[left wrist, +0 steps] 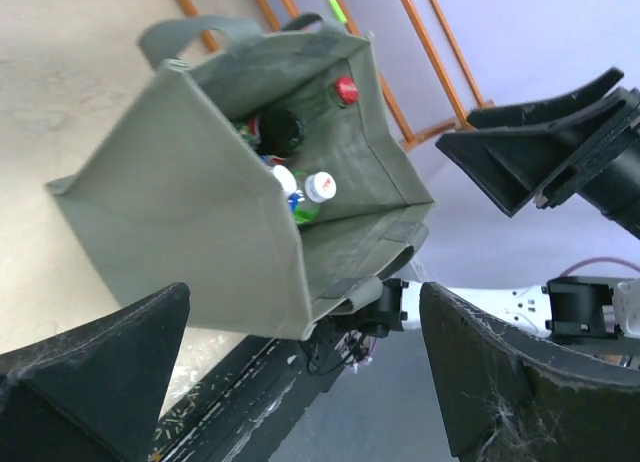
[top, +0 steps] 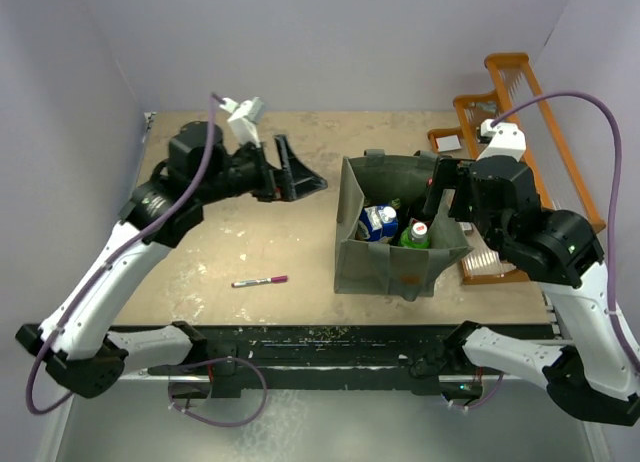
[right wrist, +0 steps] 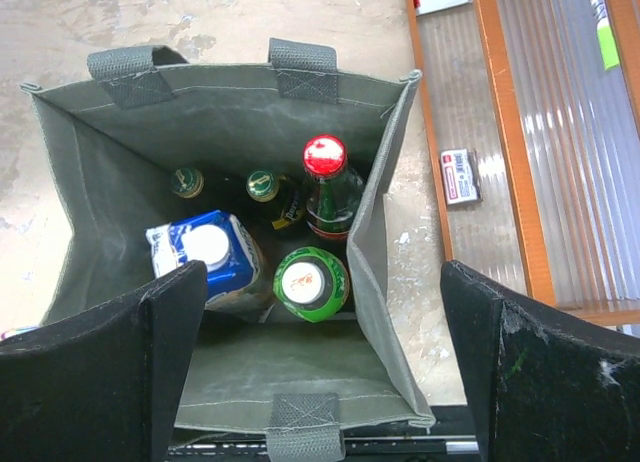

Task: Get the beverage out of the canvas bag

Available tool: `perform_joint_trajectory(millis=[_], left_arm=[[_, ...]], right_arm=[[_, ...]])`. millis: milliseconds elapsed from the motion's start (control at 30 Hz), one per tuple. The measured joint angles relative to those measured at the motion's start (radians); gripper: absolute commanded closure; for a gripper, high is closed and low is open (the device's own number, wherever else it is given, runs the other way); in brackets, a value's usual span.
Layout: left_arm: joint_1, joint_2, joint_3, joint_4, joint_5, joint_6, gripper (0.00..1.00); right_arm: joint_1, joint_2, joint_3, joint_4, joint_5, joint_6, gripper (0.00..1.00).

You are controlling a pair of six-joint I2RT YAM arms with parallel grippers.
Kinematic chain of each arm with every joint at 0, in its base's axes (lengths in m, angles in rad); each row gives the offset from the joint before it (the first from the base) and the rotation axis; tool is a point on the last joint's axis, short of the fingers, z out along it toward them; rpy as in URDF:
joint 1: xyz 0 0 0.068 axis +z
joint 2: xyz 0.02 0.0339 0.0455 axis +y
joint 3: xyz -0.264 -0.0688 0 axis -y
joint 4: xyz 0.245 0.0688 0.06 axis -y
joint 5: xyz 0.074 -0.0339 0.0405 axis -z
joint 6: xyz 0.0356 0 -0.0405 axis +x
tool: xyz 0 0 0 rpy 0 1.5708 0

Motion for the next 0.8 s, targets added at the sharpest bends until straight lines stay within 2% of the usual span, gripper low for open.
perform_joint_trajectory(millis=[300, 400, 433, 500, 667, 800], left_arm=[[-0.285, 0.251, 0.164, 0.032, -0.134, 0.056, 0.01], [-0.364, 0.339, 0.249, 0.018, -0.179, 0.093, 0.01], [-0.382, 0.365, 0.276, 0.010, -0.192, 0.107, 0.01], [-0.422, 0.433, 0.350, -0.011, -0.223, 0.143, 0.01], [-0.458, 0.566, 0.487, -0.059, -0.276, 0.234, 0.01], [-0.454, 0.629, 0.525, -0.065, -0.316, 0.313, 0.00]], right_arm=[[-0.005, 0.048, -0.009, -0.021, 0.024, 0.086, 0.00], [-0.005, 0.048, -0.065, -0.036, 0.024, 0.142, 0.00], [-0.005, 0.042, -0.087, -0.044, 0.024, 0.160, 0.01], [-0.005, 0.023, -0.127, -0.057, 0.022, 0.190, 0.11], [-0.005, -0.073, -0.206, -0.059, -0.004, 0.229, 0.23], [-0.006, -0.163, -0.274, -0.040, -0.014, 0.225, 0.25]])
